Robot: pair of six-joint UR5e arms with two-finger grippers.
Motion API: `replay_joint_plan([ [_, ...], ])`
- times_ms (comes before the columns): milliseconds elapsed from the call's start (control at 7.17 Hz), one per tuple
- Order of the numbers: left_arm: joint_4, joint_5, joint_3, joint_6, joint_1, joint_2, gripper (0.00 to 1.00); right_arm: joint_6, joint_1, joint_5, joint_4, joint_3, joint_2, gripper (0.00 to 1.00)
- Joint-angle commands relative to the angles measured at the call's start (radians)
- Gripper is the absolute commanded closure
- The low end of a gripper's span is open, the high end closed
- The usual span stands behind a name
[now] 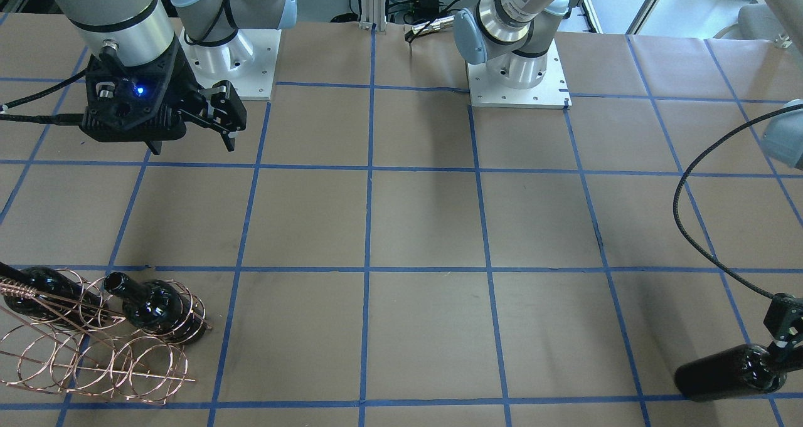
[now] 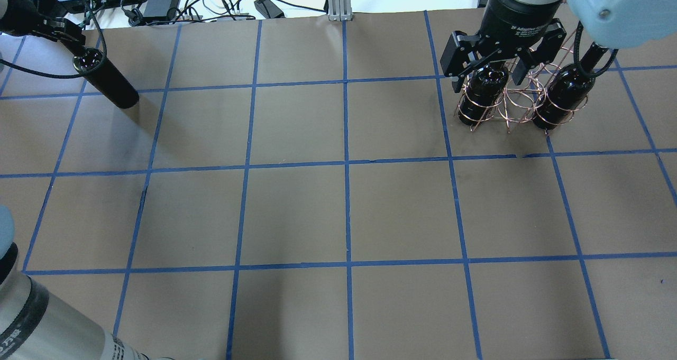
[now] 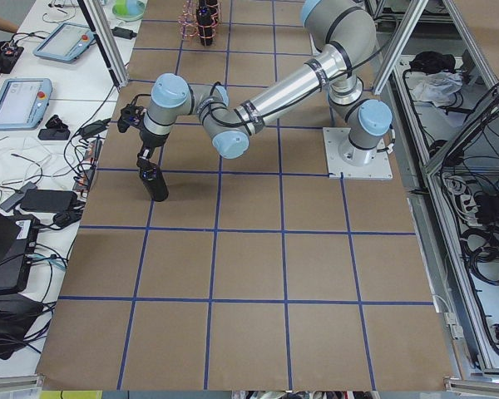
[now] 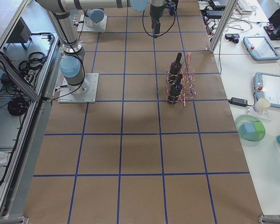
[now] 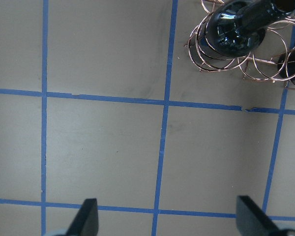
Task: Place wine into wine basket
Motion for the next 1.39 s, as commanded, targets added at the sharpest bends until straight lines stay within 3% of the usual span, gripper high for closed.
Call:
replay_joint_plan([
  [0, 0.001, -0.011, 0.001, -0.005, 0.008, -0.006, 0.41, 0.0, 0.0, 0.001, 0.0, 0.0, 0.0, 0.0],
  [837, 0.005, -0.043, -0.001, -0.008, 0.01, -0.008, 0.58, 0.007, -0.002, 0.0, 0.006, 0.002, 0.0, 0.0],
  [1255, 0.005, -0.043, -0.001, -0.008, 0.019, -0.008, 0.77, 0.003, -0.002, 0.0, 0.003, 0.002, 0.0, 0.0],
])
